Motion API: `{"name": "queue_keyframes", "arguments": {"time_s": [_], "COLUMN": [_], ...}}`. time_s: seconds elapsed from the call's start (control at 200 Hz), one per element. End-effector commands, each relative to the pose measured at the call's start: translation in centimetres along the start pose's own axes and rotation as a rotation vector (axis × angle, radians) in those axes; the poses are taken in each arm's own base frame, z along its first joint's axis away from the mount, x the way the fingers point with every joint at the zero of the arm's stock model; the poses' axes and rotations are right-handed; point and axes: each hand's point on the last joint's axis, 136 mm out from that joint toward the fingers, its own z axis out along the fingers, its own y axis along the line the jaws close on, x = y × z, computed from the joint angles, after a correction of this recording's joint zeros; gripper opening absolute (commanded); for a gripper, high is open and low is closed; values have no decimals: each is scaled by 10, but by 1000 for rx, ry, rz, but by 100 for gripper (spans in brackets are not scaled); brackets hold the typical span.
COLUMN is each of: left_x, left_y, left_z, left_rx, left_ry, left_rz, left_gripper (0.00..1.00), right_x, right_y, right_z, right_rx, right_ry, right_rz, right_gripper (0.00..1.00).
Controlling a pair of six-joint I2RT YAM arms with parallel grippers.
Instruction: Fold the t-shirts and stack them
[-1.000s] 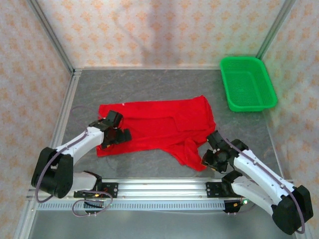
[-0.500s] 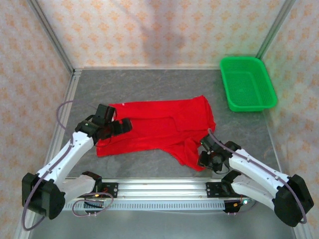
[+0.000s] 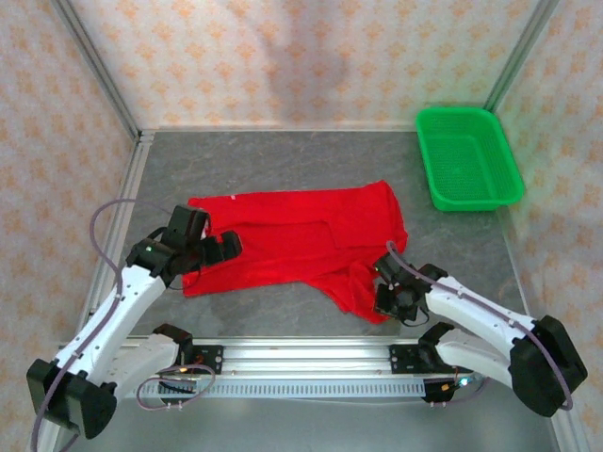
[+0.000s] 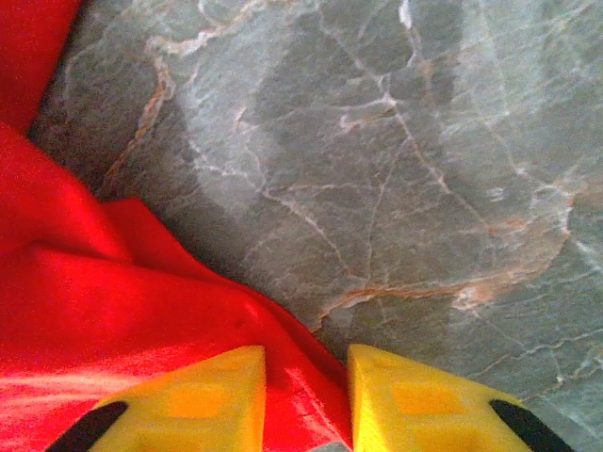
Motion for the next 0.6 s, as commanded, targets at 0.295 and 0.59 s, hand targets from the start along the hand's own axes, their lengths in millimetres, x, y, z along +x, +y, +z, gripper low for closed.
{"name": "queue_keyframes", "arguments": {"time_s": [0.295, 0.59], "left_x": [26, 36], "left_y": [61, 107], "left_z": [-20, -28], "left_rx": [-243, -392], "left_ry": [17, 26], "left_rz": [-154, -367], "left_gripper": [100, 100], "right_x": [0, -21], "right_y": [-6, -1], "right_z": [-7, -65], "right_rx": [12, -47], "right_ry": [-28, -182], "right_rz": [61, 177], "right_gripper": [3, 0]}}
